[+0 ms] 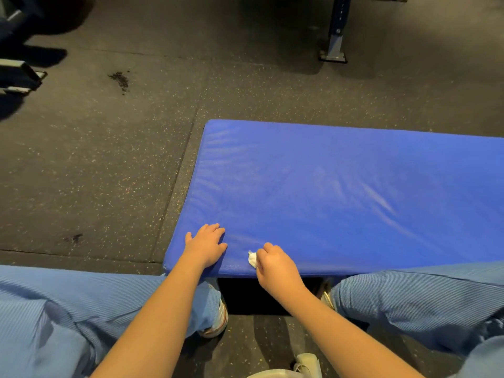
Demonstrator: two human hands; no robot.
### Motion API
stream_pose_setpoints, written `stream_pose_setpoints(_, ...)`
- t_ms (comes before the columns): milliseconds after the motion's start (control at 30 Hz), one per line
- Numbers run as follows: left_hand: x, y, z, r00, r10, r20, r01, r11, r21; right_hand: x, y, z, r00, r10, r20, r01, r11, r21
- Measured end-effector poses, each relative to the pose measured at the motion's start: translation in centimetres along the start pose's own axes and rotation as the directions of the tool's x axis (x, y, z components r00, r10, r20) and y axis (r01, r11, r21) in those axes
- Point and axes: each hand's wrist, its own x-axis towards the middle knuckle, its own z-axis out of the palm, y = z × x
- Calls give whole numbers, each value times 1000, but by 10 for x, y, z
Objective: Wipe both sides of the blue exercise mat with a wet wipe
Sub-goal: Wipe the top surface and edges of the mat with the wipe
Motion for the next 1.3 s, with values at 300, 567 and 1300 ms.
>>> stream_pose_setpoints(300, -8, -34, 0, 906, -423, 19, 414, 876, -247, -14, 4, 27, 995, -92, -36, 71, 920, -385)
stream_pose_setpoints(567, 6, -31, -6, 917, -390, -82, 332, 861, -385, 15, 31, -4, 934, -283, -220, 163, 882, -443)
stream_pose_setpoints(1300, 26, -9, 3, 931, -361, -56, 230, 700, -676, 22, 51, 7, 975, 207, -77, -208, 978, -9)
